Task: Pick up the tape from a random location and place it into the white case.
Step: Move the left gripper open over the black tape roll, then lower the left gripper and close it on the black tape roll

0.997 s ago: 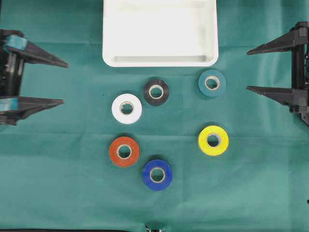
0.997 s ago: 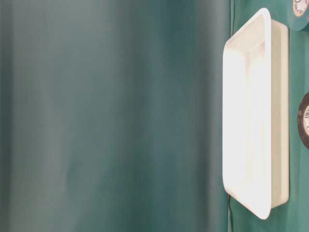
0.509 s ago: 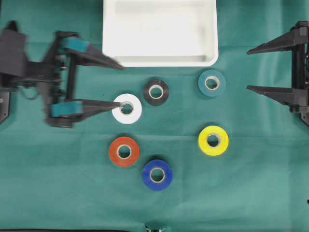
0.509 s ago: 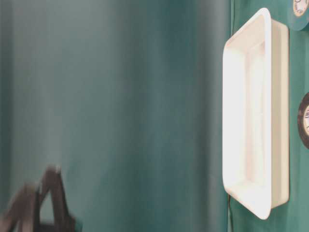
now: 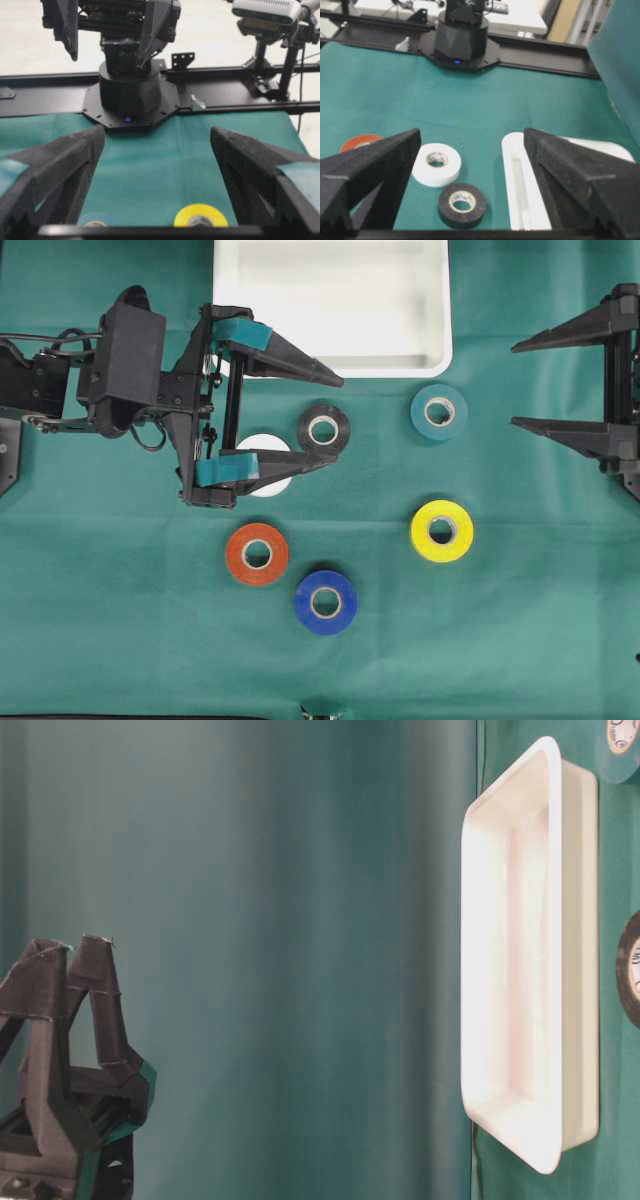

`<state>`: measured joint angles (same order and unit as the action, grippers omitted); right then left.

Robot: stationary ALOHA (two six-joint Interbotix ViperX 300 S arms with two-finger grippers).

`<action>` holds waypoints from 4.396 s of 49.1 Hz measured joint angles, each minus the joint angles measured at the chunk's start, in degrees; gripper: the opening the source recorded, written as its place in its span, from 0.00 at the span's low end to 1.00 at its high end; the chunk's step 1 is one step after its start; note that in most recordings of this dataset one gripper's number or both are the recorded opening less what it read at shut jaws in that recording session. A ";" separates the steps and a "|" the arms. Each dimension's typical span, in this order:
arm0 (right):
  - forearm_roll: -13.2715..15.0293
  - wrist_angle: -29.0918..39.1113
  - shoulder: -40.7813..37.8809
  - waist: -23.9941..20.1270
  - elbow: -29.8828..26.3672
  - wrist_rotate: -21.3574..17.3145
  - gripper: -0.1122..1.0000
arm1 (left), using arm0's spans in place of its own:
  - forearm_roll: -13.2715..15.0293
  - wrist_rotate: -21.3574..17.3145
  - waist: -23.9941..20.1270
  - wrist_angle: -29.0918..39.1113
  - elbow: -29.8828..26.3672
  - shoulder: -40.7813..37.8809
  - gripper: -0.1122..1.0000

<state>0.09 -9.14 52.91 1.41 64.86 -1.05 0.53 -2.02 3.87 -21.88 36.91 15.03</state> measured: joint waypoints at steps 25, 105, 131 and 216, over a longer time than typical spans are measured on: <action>0.00 0.35 0.00 0.00 0.09 -0.09 0.93 | 0.79 1.41 -1.32 24.61 -8.79 -4.22 1.00; -0.09 0.62 -1.32 0.00 0.00 -0.53 0.93 | -0.62 0.18 -2.20 70.14 -31.64 -18.11 1.00; -0.09 0.62 -1.32 0.00 0.00 -0.53 0.93 | -0.70 0.26 -2.20 55.90 -22.06 -24.35 1.00; 0.18 0.79 -3.08 0.00 0.00 -0.18 0.93 | -0.62 0.18 -3.60 50.71 -18.72 -33.84 0.28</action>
<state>0.26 -8.35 49.83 1.41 64.86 -1.23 -0.09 -1.85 0.26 28.83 18.19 -18.81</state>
